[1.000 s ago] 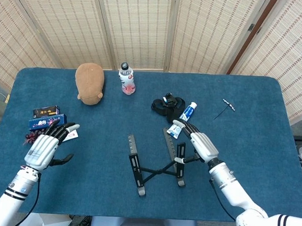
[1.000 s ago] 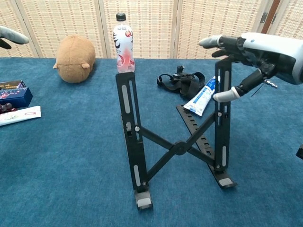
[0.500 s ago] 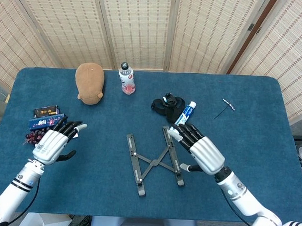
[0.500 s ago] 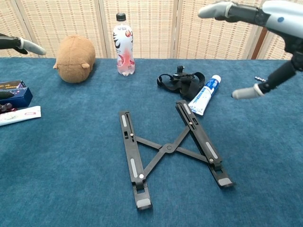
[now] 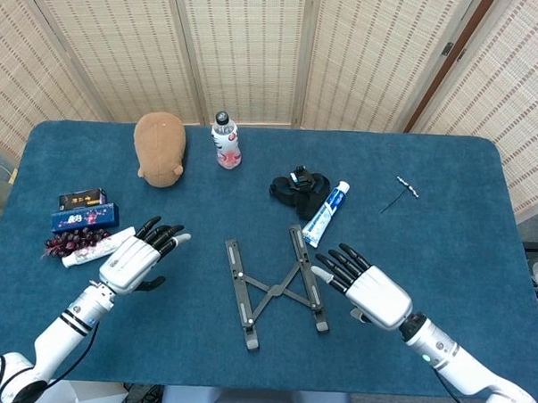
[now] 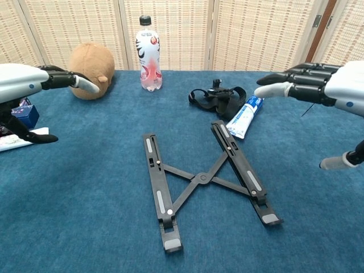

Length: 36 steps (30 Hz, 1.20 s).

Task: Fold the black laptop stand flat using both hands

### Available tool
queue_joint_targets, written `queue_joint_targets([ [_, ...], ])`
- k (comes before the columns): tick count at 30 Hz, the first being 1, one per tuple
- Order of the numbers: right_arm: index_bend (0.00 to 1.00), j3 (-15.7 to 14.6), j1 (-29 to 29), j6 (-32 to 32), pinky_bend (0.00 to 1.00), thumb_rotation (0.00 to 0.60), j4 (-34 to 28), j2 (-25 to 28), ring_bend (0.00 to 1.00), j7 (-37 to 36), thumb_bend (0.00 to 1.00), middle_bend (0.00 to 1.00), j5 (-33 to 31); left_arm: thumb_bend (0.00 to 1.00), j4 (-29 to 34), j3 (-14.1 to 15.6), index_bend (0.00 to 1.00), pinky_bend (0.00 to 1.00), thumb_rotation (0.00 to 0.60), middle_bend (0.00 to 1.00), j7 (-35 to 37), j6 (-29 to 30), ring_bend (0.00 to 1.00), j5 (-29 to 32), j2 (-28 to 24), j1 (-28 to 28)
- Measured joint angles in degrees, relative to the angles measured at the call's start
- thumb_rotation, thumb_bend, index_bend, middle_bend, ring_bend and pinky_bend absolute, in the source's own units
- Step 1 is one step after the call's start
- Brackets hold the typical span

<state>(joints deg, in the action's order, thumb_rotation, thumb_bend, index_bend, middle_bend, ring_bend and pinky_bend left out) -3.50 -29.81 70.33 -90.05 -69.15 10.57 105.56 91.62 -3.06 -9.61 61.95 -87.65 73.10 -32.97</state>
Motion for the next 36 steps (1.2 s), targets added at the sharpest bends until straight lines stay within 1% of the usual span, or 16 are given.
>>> queue_joint_targets([
  [6, 0.00, -0.10, -0.81, -2.87, 0.02, 0.600, 5.41, -2.85, 0.00, 0.86, 0.00, 0.00, -0.42, 0.22, -1.95, 0.19, 0.12, 0.00, 0.600, 0.10, 0.31, -0.55, 0.13, 0.12, 1.73, -0.48],
  [15, 0.00, 0.06, -2.24, -4.77, 0.00, 0.600, 11.88, -8.27, 0.00, 2.31, 0.00, 0.00, -0.25, 0.22, -3.84, 0.44, 0.12, 0.00, 0.600, 0.10, 1.96, -0.55, 0.13, 0.00, 3.18, -0.83],
  [27, 0.00, 0.64, -3.93, -3.54, 0.00, 0.600, 22.36, -19.01, 0.00, 4.99, 0.00, 0.00, 1.57, 0.22, -6.70, 0.42, 0.12, 0.00, 0.600, 0.10, 4.08, -0.91, 0.13, 0.40, 4.72, -1.35],
  [36, 0.00, 0.29, -5.06, -2.64, 0.00, 0.600, 28.36, -24.45, 0.00, 5.22, 0.00, 0.00, 2.14, 0.22, -9.30, 0.69, 0.12, 0.00, 0.600, 0.10, 6.19, -1.52, 0.13, 0.72, 5.83, -1.64],
])
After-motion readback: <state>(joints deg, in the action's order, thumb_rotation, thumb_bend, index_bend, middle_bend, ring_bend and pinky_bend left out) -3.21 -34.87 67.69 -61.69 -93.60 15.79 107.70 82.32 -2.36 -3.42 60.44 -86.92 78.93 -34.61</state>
